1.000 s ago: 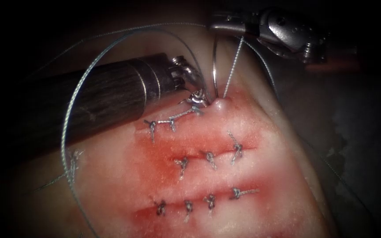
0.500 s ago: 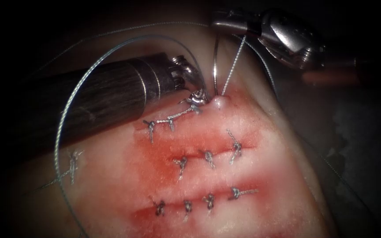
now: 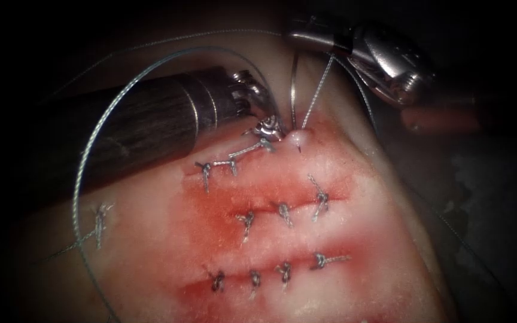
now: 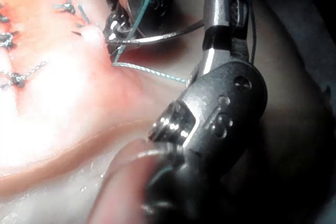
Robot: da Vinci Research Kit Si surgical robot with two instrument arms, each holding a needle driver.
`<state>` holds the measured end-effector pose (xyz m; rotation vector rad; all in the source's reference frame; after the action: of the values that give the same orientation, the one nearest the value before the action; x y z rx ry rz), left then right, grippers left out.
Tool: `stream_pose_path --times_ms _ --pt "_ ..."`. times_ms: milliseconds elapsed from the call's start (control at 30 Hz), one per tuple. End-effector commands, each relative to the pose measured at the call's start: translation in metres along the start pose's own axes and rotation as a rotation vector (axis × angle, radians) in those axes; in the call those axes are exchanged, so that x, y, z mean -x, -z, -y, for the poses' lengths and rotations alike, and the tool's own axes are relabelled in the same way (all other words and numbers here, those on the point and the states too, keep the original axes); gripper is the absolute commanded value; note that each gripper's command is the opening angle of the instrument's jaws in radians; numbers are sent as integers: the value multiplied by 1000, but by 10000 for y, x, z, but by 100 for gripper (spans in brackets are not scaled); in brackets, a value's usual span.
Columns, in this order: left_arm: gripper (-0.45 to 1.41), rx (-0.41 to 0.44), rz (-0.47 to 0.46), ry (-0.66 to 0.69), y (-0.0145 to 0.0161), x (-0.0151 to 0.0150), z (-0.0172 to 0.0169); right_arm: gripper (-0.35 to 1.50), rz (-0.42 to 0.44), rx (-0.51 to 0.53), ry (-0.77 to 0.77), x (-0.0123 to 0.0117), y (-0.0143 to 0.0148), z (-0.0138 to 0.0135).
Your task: Wound Closure
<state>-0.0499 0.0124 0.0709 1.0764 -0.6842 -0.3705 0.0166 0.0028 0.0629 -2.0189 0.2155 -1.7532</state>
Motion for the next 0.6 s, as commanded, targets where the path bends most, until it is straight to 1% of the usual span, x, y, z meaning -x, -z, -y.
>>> stream_pose_path --times_ms 33,67,100,233,367,433,467,500,533,567,600 --pt "-45 19 26 -13 11 15 -8 -35 -8 -2 2 -8 -4 5" --pt "-45 27 36 -17 15 17 -8 -35 -14 -6 3 -12 0 5" --pt "-45 47 46 -24 26 24 -8 -35 -22 -11 -1 -17 5 6" --pt "-45 59 78 -17 44 31 -5 -35 -41 -30 -8 -31 16 7" --pt "-45 63 91 -15 49 33 -2 -35 -49 -46 -31 -40 19 7" --pt "-45 67 98 -21 52 33 0 -35 -55 -66 -69 -51 22 6" --pt "-45 67 98 -21 52 33 0 -35 -55 -66 -69 -51 22 6" --pt "-42 68 101 -20 55 32 2 -35 -64 -77 -88 -59 24 5" --pt "-32 68 104 -20 57 31 3 -35 -65 -81 -102 -63 24 5" --pt "-20 68 106 -20 60 30 5 -35 -67 -83 -115 -66 25 4" --pt "-3 68 109 -20 63 29 7 -35 -66 -83 -125 -68 25 3"
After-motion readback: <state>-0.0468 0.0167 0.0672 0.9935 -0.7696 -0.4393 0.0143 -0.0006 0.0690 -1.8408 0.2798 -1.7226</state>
